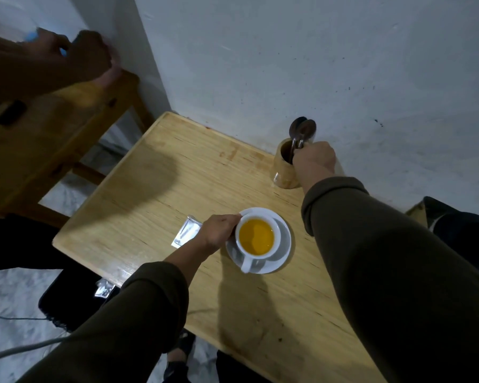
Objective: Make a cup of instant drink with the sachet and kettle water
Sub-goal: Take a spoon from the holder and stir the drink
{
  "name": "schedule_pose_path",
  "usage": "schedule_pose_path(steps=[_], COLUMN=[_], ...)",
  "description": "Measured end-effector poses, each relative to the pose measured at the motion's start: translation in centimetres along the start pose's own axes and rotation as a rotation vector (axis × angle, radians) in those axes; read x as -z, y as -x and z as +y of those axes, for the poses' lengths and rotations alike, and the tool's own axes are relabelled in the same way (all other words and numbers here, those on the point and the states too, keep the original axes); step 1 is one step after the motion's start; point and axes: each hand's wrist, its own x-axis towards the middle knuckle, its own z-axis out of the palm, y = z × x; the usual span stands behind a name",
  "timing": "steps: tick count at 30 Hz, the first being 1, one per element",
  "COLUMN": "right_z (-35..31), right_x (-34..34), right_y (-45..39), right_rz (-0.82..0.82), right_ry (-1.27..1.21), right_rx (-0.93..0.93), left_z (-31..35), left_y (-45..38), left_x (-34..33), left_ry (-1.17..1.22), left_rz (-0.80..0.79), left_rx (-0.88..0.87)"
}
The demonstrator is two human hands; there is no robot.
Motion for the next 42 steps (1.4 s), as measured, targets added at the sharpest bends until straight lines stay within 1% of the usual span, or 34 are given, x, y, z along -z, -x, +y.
schedule_pose_path(steps=[10, 13, 16, 19, 25, 32, 37, 39, 42], right_z=[0.0, 0.0, 0.2, 0.1, -0.3, -0.2, 0.0, 0.4, 0.9], right_x=[-0.6, -0.5, -0.5, -0.6, -0.6, -0.7, 0.0, 0.3, 1.0], right_y=[-0.3, -0.3, -0.3, -0.3, -0.7, -0.5, -0.3, -0.2, 0.3], right_rz=[0.036, 0.048, 0.056, 0.068, 0.067, 0.073, 0.099, 0.079, 0.07], right_ry=[0.044, 0.08, 0.043, 0.076, 0.063, -0.002, 0.06, -0.003, -0.132], right_rx=[-0.005, 0.02, 0.015, 0.051, 0.043, 0.06, 0.122, 0.156, 0.261], left_z=[-0.2, -0.3, -0.4, -0.6, -0.7, -0.7, -0.6, -0.5, -0.4], left_y=[0.0, -0.1, -0.2, -0.2, -0.2, -0.2, -0.1, -0.1, 0.1], left_x=[-0.1, -0.1, -0.1, -0.2, -0.3, -0.3, -0.3, -0.3, -0.3], left_ry=[0.009, 0.001, 0.0, -0.005, 0.006, -0.001, 0.002, -0.001, 0.008], left_rz=[0.01, 0.009, 0.011, 0.024, 0.041, 0.056, 0.055, 0.056, 0.046], left_rx=[-0.012, -0.026, -0.037, -0.038, -0.036, -0.035, -0.01, -0.01, -0.018])
